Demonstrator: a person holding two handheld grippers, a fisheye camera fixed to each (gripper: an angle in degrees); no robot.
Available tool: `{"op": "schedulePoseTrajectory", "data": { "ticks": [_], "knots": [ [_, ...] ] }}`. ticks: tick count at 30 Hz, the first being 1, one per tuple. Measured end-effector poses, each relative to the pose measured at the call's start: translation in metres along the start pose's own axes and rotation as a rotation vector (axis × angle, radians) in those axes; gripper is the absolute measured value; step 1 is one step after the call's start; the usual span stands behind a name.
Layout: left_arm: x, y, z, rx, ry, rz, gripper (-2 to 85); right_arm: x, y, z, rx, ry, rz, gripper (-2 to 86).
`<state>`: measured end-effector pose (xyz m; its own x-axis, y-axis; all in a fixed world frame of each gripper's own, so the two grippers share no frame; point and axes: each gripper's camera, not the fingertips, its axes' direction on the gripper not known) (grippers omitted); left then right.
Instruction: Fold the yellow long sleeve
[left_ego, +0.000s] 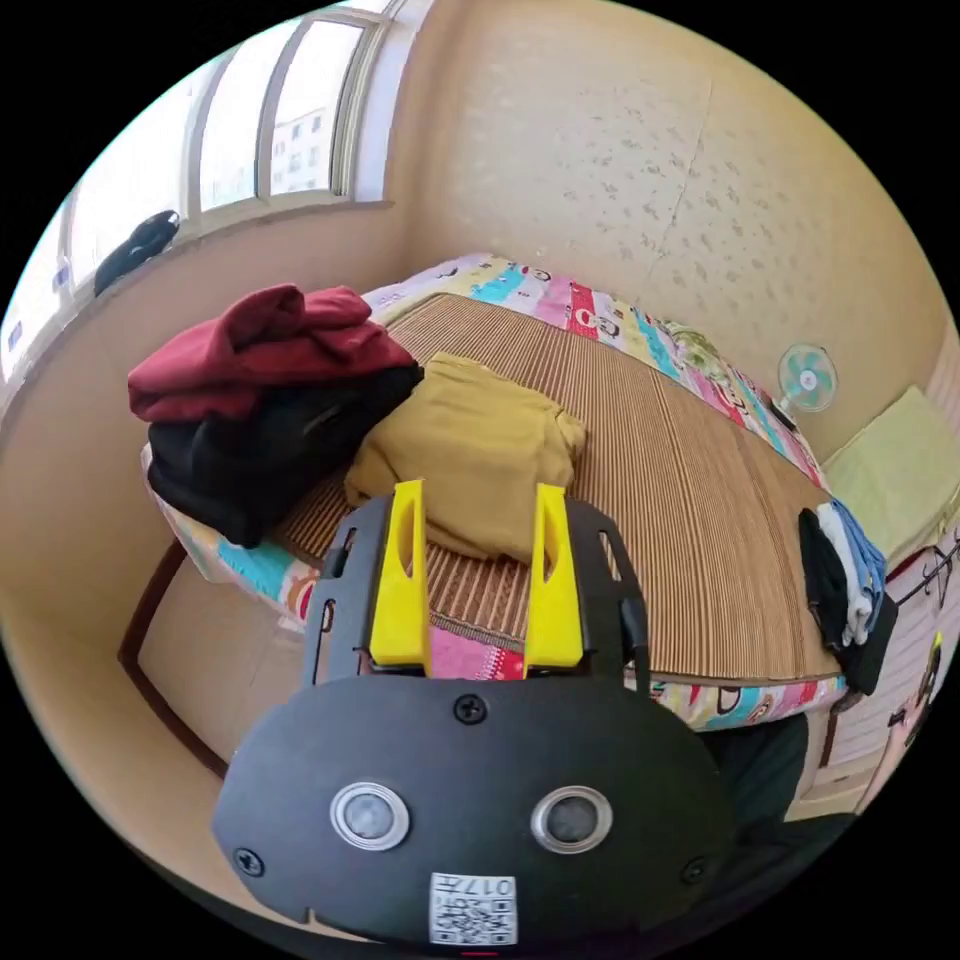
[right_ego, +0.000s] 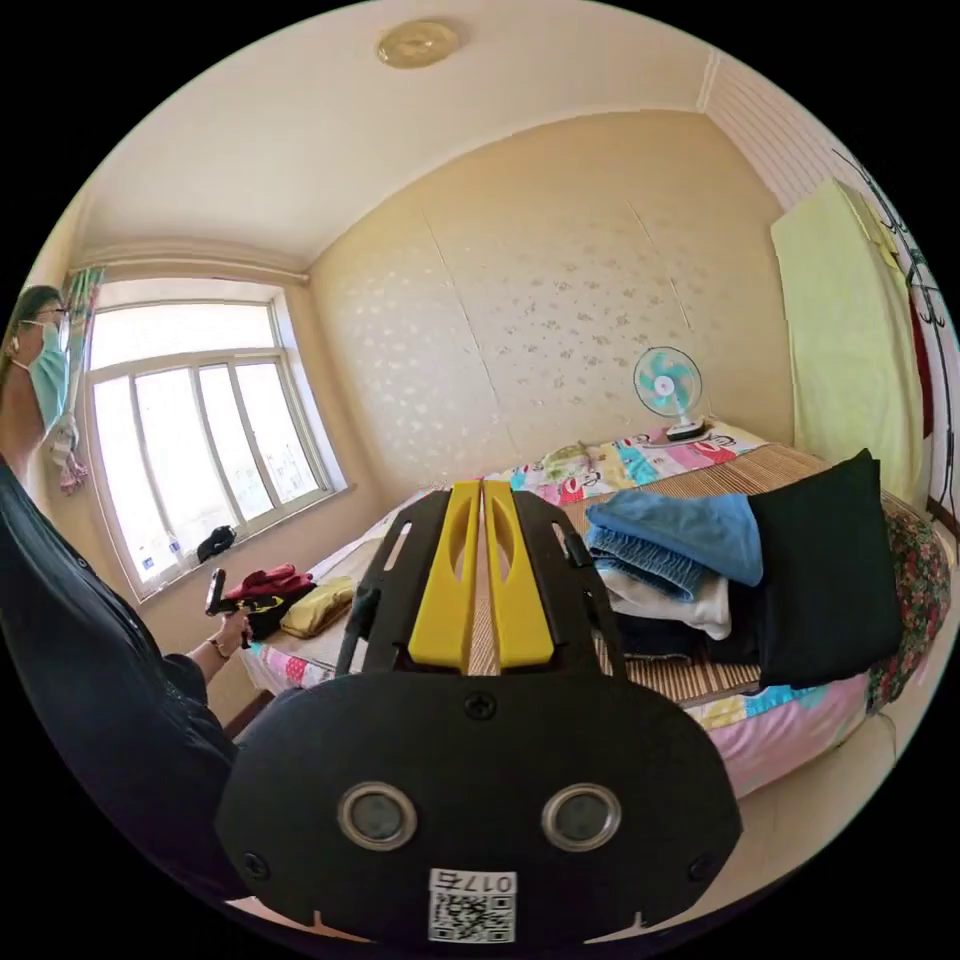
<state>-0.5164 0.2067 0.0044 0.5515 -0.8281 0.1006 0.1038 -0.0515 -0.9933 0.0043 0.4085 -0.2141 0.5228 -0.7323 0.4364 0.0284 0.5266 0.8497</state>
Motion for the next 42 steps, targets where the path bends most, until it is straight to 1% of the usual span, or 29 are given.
{"op": "schedulePoseTrajectory", "data": {
  "ticks": [1,2,3,4,5,7,9,10,11,12,14,16,17,19,20,21,23,25,27,28,29,30,31,33,35,37,39,41,42],
  "knots": [
    [-0.004,-0.007,0.028,-0.072,0.036,-0.03,15.9,-0.008,0.003,-0.004,0.006,-0.018,-0.005,0.2],
    [-0.004,-0.01,0.063,-0.177,0.119,-0.049,16.0,-0.011,0.005,-0.005,0.003,-0.015,-0.011,0.2],
    [-0.003,-0.008,0.083,-0.248,0.174,-0.062,15.8,-0.019,0.011,-0.009,-0.014,0.009,-0.031,0.2],
    [0.003,-0.001,0.11,-0.299,0.187,-0.103,15.4,-0.025,0.017,-0.013,-0.04,0.049,-0.055,0.2],
    [0.014,0.008,0.102,-0.19,0.078,-0.122,11.6,-0.029,0.021,-0.014,-0.056,0.072,-0.068,0.2],
    [0.036,0.015,0.096,-0.153,0.061,-0.099,7.2,-0.041,0.03,-0.018,-0.126,0.135,-0.111,0.2],
    [0.058,0.023,0.083,-0.104,0.183,-0.06,5.2,-0.049,0.035,-0.017,-0.169,0.163,-0.147,0.3],
    [0.075,0.03,0.074,-0.086,0.288,-0.012,4.8,-0.053,0.038,-0.014,-0.194,0.181,-0.164,0.3],
    [0.096,0.039,0.068,-0.113,0.35,0.07,4.6,-0.054,0.039,-0.012,-0.205,0.187,-0.167,0.3],
    [0.109,0.045,0.066,-0.139,0.368,0.126,4.7,-0.054,0.042,-0.007,-0.22,0.185,-0.166,0.3],
    [0.148,0.076,0.06,-0.247,0.409,0.305,4.9,-0.051,0.047,0.0,-0.226,0.157,-0.145,0.3],
    [0.154,0.102,0.052,-0.28,0.449,0.288,5.7,-0.045,0.055,0.01,-0.236,0.111,-0.103,0.3],
    [0.148,0.116,0.043,-0.275,0.464,0.215,6.8,-0.044,0.057,0.013,-0.243,0.101,-0.093,0.3],
    [0.138,0.133,0.021,-0.209,0.431,0.101,9.0,-0.039,0.065,0.019,-0.275,0.055,-0.069,0.3],
    [0.14,0.136,0.001,-0.148,0.368,0.084,10.4,-0.038,0.067,0.021,-0.287,0.047,-0.067,0.3],
    [0.144,0.135,-0.009,-0.119,0.332,0.097,10.7,-0.037,0.072,0.023,-0.31,0.039,-0.068,0.3],
    [0.175,0.114,-0.033,-0.026,0.228,0.202,11.6,-0.034,0.077,0.026,-0.346,0.032,-0.089,0.3],
    [0.203,0.089,-0.028,0.005,0.226,0.28,11.9,-0.029,0.082,0.033,-0.363,0.031,-0.103,0.3],
    [0.229,0.062,0.006,-0.052,0.204,0.31,12.0,-0.023,0.082,0.037,-0.345,0.001,-0.083,0.4],
    [0.242,0.047,0.044,-0.166,0.171,0.319,11.7,-0.021,0.081,0.037,-0.319,-0.029,-0.069,0.4],
    [0.251,0.038,0.093,-0.332,0.117,0.307,10.9,-0.02,0.08,0.037,-0.303,-0.041,-0.064,0.4],
    [0.253,0.036,0.109,-0.363,0.09,0.301,9.2,-0.018,0.08,0.034,-0.275,-0.057,-0.058,0.4],
    [0.256,0.037,0.12,-0.323,0.108,0.31,5.9,-0.017,0.081,0.031,-0.26,-0.06,-0.059,0.4],
    [0.261,0.036,0.121,-0.343,0.228,0.342,4.1,-0.013,0.085,0.024,-0.265,-0.054,-0.062,0.4],
    [0.263,0.048,0.097,-0.357,0.494,0.519,3.3,-0.006,0.091,0.015,-0.282,-0.038,-0.051,0.4],
    [0.249,0.07,0.075,-0.32,0.566,0.592,3.3,0.009,0.103,0.001,-0.291,-0.022,-0.011,0.4],
    [0.217,0.092,0.062,-0.3,0.564,0.544,3.6,0.023,0.11,-0.008,-0.282,-0.023,0.041,0.4],
    [0.149,0.109,0.038,-0.199,0.611,0.319,3.8,0.036,0.114,-0.016,-0.261,-0.045,0.096,0.4],
    [0.129,0.112,0.03,-0.16,0.621,0.241,3.8,0.043,0.115,-0.02,-0.246,-0.068,0.124,0.4]
  ]
}}
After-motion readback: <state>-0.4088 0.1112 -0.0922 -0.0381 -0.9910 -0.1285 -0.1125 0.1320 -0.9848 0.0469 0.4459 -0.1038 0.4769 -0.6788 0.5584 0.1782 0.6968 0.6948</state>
